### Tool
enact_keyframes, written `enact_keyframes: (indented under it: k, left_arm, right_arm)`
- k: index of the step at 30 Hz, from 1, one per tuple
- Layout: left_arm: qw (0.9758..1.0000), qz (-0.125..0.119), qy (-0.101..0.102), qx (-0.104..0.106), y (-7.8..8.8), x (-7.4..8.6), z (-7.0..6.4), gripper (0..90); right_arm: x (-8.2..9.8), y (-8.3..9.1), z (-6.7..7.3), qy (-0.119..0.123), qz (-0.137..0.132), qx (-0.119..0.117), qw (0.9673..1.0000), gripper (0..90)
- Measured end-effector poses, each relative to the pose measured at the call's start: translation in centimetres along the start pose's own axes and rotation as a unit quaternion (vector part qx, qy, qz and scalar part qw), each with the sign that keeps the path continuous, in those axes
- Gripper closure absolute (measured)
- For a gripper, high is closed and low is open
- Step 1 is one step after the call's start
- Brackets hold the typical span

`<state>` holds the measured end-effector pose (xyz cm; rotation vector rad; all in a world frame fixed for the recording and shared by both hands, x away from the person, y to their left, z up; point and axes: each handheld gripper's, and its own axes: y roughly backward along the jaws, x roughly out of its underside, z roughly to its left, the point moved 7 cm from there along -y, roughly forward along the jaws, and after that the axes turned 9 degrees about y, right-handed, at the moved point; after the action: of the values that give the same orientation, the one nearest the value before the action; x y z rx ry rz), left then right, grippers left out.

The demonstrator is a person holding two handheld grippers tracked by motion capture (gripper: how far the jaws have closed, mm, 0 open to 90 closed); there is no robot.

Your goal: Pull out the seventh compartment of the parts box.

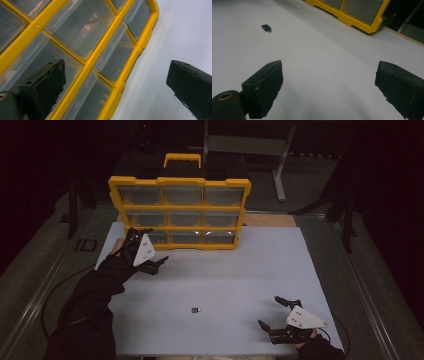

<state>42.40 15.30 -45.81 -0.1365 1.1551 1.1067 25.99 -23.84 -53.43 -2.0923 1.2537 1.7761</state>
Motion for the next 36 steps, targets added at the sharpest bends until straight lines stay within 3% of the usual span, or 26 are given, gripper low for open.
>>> enact_keyframes:
  k: [5,16,24,26,28,34,36]
  left_arm:
    - [0.9999,0.007,-0.011,-0.002,-0.9,0.4,-0.1,4.8]
    - [0.9965,0.033,-0.073,-0.025,-2.5,1.5,0.1,16.3]
    - [0.9903,0.051,-0.122,-0.042,-3.4,2.1,0.1,22.0]
    - [0.9882,0.052,-0.134,-0.054,-3.5,2.1,0.2,23.9]
    - [0.9879,0.052,-0.135,-0.055,-3.6,2.1,0.3,27.4]
    - [0.9823,0.058,-0.163,-0.074,-4.1,2.5,0.7,33.4]
    - [0.9816,0.057,-0.166,-0.075,-4.3,2.7,0.7,35.4]
  right_arm:
    - [0.0,0.0,0.0,0.001,0.000,-0.001,1.0000,7.9]
    - [0.0,0.0,0.0,-0.004,-0.003,-0.002,1.0000,7.9]
    - [0.1,0.0,0.0,-0.004,-0.002,-0.004,1.0000,7.9]
    - [0.1,0.0,0.0,-0.004,-0.003,-0.003,1.0000,7.9]
    - [0.1,0.0,0.0,-0.004,-0.003,-0.003,1.0000,7.9]
    - [0.1,-0.1,0.0,-0.005,-0.002,-0.006,1.0000,7.9]
    - [0.1,-0.1,0.0,-0.005,-0.003,-0.006,1.0000,7.9]
